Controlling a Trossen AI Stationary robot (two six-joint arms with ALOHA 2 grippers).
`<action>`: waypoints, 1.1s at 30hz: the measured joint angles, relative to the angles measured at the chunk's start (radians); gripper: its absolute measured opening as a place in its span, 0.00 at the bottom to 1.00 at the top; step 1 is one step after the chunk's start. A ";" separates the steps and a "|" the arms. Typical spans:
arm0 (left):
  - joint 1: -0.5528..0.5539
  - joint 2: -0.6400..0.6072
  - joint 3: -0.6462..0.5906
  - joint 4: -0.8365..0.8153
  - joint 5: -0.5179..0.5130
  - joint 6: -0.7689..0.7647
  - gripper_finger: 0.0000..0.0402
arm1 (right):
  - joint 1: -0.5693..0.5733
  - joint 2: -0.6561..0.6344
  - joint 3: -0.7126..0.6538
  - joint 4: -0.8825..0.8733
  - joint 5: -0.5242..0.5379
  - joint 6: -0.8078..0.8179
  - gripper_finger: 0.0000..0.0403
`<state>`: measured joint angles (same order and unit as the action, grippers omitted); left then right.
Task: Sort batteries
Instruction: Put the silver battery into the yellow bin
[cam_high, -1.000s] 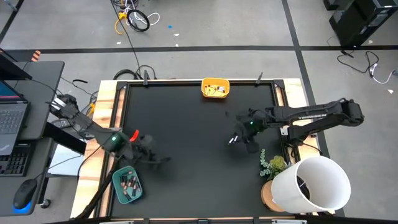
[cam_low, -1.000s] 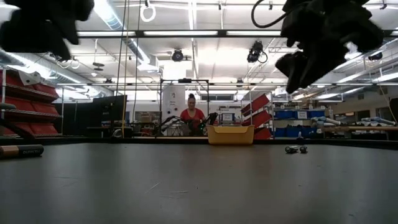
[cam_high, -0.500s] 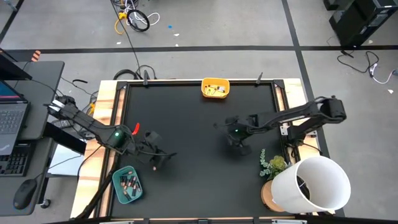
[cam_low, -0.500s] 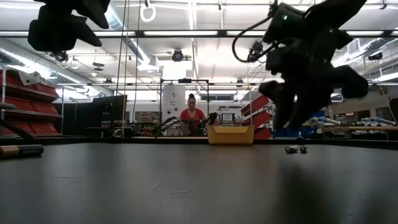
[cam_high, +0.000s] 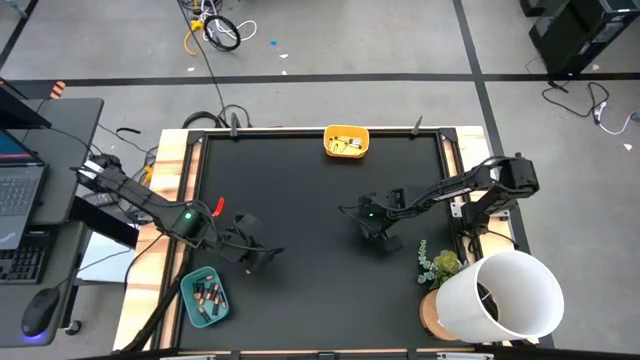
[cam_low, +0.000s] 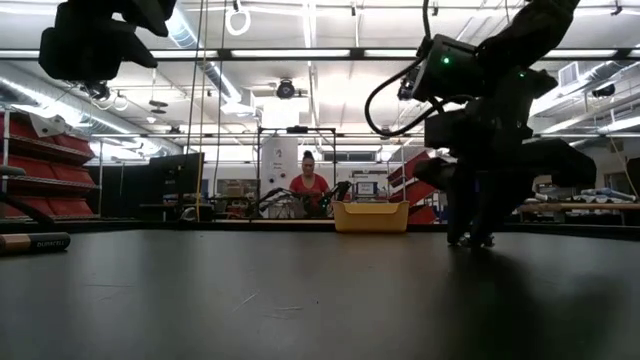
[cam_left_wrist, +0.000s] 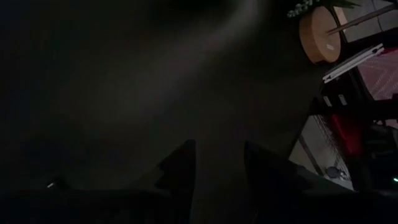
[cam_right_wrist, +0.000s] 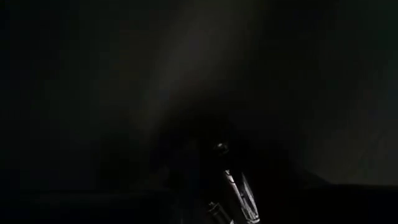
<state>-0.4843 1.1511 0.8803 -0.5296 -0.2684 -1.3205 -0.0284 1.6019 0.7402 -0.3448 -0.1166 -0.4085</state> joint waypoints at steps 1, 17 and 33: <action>0.000 0.000 0.000 0.003 0.002 0.000 0.38 | 0.000 0.010 0.000 0.002 0.007 -0.009 0.29; -0.001 0.000 0.000 0.017 0.079 -0.001 0.38 | -0.097 0.034 -0.005 0.180 -0.016 -0.036 0.00; 0.101 0.002 0.000 0.014 -0.168 0.006 0.38 | -0.190 -0.033 -0.007 0.509 -0.192 0.341 0.00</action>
<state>-0.3837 1.1526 0.8803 -0.5152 -0.4359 -1.3148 -0.2188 1.5689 0.7334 0.1639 -0.3085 -0.0676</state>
